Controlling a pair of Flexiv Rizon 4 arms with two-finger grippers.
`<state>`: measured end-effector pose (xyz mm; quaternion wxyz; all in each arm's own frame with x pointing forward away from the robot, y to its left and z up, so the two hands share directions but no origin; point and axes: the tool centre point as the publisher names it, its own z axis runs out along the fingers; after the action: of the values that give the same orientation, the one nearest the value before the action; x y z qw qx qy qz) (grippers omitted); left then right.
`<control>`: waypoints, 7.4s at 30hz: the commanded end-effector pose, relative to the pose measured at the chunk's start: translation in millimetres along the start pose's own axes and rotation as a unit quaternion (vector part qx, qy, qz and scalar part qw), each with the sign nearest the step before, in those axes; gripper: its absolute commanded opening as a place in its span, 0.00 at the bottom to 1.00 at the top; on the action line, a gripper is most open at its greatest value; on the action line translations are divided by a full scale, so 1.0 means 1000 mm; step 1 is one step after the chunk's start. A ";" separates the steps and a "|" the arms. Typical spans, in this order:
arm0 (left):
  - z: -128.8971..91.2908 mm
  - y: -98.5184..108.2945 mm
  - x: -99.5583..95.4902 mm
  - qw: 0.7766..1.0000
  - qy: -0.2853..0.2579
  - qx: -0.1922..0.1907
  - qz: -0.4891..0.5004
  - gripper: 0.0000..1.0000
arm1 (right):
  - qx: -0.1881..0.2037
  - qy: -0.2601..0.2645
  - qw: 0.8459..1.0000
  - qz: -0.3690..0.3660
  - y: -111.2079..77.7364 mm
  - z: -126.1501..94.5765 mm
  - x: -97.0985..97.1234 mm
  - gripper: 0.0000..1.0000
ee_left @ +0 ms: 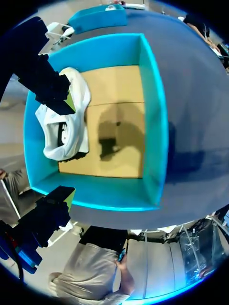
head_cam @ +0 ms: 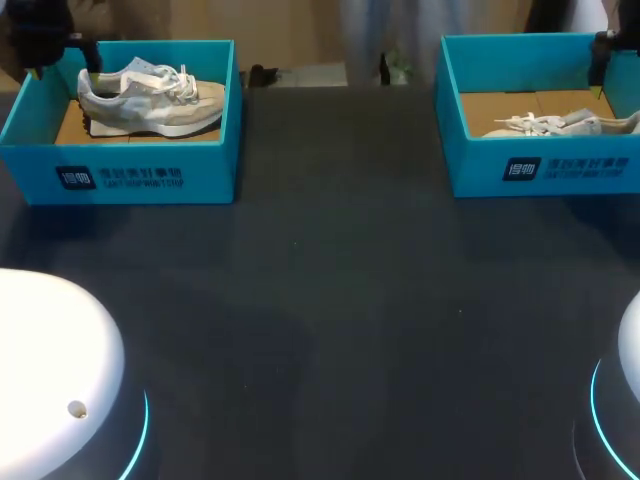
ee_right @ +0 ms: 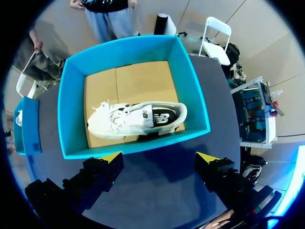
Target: Take the shoe out of the shoebox, open the shoe tongue, remove and reinsert the insole, then place the shoe into the shoebox
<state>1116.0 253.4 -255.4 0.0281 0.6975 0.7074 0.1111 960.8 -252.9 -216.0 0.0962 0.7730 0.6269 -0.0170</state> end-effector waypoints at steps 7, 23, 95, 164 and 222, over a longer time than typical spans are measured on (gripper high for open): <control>0.011 0.015 -0.002 1.000 0.011 0.002 -0.011 1.00 | -0.001 0.000 1.000 0.001 -0.001 0.000 0.000 1.00; 0.024 0.030 -0.006 0.999 -0.018 0.036 0.022 1.00 | -0.001 0.000 1.000 0.001 -0.001 0.000 0.000 1.00; 0.143 0.069 0.008 0.995 -0.041 0.086 0.037 0.39 | -0.001 0.000 1.000 0.001 -0.001 0.000 0.000 1.00; -0.113 0.060 0.072 0.999 -0.025 0.038 -0.004 0.00 | -0.001 0.000 1.000 0.001 -0.001 0.000 0.000 1.00; -0.162 -0.129 -0.132 0.992 0.007 0.106 0.063 0.00 | -0.001 0.000 1.000 0.001 -0.001 0.000 0.000 1.00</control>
<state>973.8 110.7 -141.8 -0.0684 0.7389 0.6699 0.0241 960.8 -252.9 -216.0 0.0963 0.7730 0.6268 -0.0170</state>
